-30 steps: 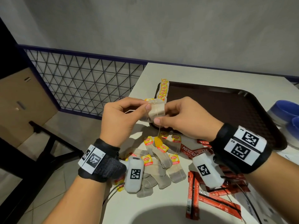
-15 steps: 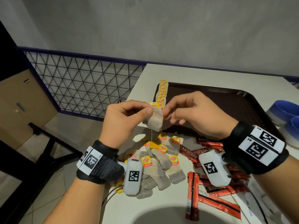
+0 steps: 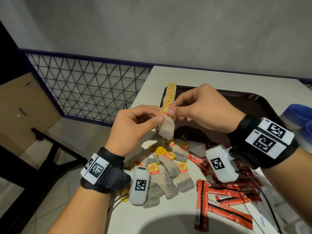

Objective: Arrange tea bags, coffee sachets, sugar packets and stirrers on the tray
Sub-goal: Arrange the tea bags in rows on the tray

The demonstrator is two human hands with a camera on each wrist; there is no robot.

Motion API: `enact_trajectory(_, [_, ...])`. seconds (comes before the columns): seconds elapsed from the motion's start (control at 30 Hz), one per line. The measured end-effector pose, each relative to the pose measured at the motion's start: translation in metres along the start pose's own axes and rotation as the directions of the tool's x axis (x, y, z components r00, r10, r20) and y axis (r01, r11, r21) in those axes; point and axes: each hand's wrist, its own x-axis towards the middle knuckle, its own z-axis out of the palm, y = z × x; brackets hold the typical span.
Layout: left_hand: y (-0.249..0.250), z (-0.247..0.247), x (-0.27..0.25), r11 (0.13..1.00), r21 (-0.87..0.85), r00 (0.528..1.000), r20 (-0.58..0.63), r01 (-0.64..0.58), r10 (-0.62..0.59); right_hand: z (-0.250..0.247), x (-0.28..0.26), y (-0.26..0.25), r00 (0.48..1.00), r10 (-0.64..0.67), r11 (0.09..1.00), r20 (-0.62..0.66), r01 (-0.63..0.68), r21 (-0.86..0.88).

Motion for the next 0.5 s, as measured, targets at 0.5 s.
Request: enact_trajectory(0.5, [-0.011,-0.019,0.007,0.985,0.073,0.956,-0.262,0.157,-0.133,-0.001,0.055,0.038,0.965,0.214,0.977,0.154,-0.210,-0.044])
